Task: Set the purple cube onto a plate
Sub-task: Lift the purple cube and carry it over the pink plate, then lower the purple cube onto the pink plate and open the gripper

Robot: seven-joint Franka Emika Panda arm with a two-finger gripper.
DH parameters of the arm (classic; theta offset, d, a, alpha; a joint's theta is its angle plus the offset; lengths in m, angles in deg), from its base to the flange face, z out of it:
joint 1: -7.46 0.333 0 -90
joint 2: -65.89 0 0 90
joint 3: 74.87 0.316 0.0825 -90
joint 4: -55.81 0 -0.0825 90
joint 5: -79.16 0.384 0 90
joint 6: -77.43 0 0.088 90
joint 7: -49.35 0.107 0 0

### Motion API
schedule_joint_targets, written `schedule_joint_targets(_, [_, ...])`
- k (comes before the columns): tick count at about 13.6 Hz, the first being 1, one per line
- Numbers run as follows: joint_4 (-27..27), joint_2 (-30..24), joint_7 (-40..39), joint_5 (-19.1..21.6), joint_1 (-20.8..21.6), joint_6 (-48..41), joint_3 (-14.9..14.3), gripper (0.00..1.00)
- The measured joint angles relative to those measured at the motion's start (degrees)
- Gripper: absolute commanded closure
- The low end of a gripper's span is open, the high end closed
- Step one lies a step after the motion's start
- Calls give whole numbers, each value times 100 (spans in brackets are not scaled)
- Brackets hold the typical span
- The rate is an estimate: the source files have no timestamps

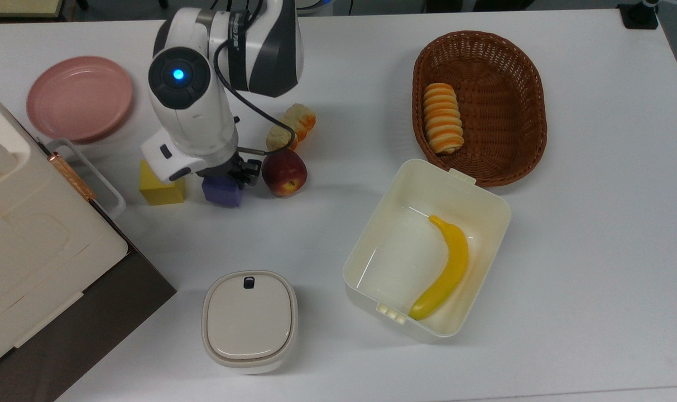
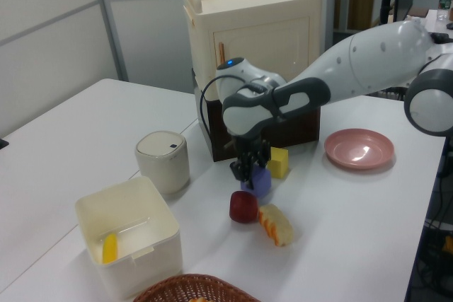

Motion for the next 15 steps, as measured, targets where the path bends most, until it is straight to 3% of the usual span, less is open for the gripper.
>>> schedule_joint_targets(7, [-3,-779,-1198,-24,-517,-1426,-59,61])
schedule_joint_targets(15, [15,-835,-2676,-28,-1710,-1545,-100,60])
